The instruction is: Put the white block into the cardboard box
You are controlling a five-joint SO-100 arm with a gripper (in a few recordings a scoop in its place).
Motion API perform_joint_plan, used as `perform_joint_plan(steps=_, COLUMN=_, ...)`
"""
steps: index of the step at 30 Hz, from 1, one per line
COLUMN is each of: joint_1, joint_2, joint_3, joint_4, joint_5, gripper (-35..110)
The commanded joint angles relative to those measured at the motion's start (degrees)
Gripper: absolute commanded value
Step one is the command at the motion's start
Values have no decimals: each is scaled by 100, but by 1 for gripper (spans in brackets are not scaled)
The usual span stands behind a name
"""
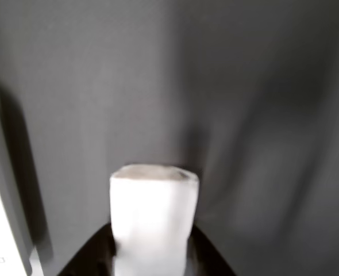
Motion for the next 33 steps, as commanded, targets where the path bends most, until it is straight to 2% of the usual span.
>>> perform_joint_plan(steps=1, joint_1=-53, joint_2=44, joint_3=-369, joint_4=88, joint_5=53, gripper=5)
perform_joint_plan(steps=14, joint_1=0, joint_2=334, joint_3=-325, joint_4=264, joint_5=9, gripper=-1)
perform_joint_plan(steps=33, joint_1=343, joint_2=2646, joint_3=1591, joint_4=299, joint_5=-105, gripper=-2)
